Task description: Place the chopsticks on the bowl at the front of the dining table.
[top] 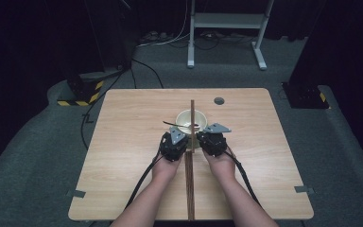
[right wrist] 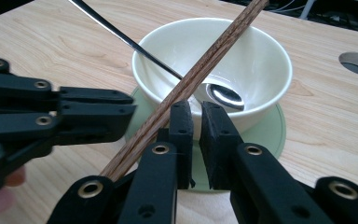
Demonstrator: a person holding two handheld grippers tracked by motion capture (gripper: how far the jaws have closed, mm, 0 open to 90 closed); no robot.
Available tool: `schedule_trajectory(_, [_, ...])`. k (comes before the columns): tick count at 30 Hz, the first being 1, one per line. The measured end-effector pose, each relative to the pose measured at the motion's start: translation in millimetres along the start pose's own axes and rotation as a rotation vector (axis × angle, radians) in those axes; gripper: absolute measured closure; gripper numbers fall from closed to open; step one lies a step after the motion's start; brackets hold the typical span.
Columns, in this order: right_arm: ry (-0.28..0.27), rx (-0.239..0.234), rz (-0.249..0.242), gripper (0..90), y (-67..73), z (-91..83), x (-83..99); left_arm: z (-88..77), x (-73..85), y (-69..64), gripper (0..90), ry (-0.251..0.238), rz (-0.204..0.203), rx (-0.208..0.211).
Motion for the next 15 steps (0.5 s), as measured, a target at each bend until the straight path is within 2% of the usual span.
schedule_trajectory(2, [0.003,-0.001,0.003,79.5,-0.3,-5.3,0.8,-8.5,-0.4,1.7,83.7,-0.001,0.005,0.005])
schedule_trajectory(4, [-0.005,0.002,0.003,77.6,-1.2,-10.1,2.5,-18.0,-0.9,5.1,82.3,0.000,0.027,0.013])
schedule_trajectory(8, [-0.016,-0.004,0.001,71.8,-2.9,-20.9,9.3,-32.8,-1.2,8.8,76.0,-0.014,0.021,0.020])
schedule_trajectory(10, [-0.013,-0.002,-0.005,68.0,-4.5,-24.9,14.0,-43.8,-1.1,12.0,70.6,-0.010,0.029,0.025])
schedule_trajectory(12, [-0.003,-0.002,0.013,64.7,-6.0,-29.8,20.2,-52.6,-0.5,16.0,63.0,-0.001,0.033,0.023])
schedule_trajectory(15, [0.014,0.011,0.005,58.6,-10.1,-36.4,29.7,-70.2,2.8,29.3,56.0,0.032,0.053,0.016])
Point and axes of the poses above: each handheld gripper's, and its own axes: z roughly forward along the jaws, x roughly out of its underside, y roughly to its left, the point moved 3 cm from there along z, roughly forward along the jaws, and after that the axes turned 6 degrees about -y, right-handed, at the moved point
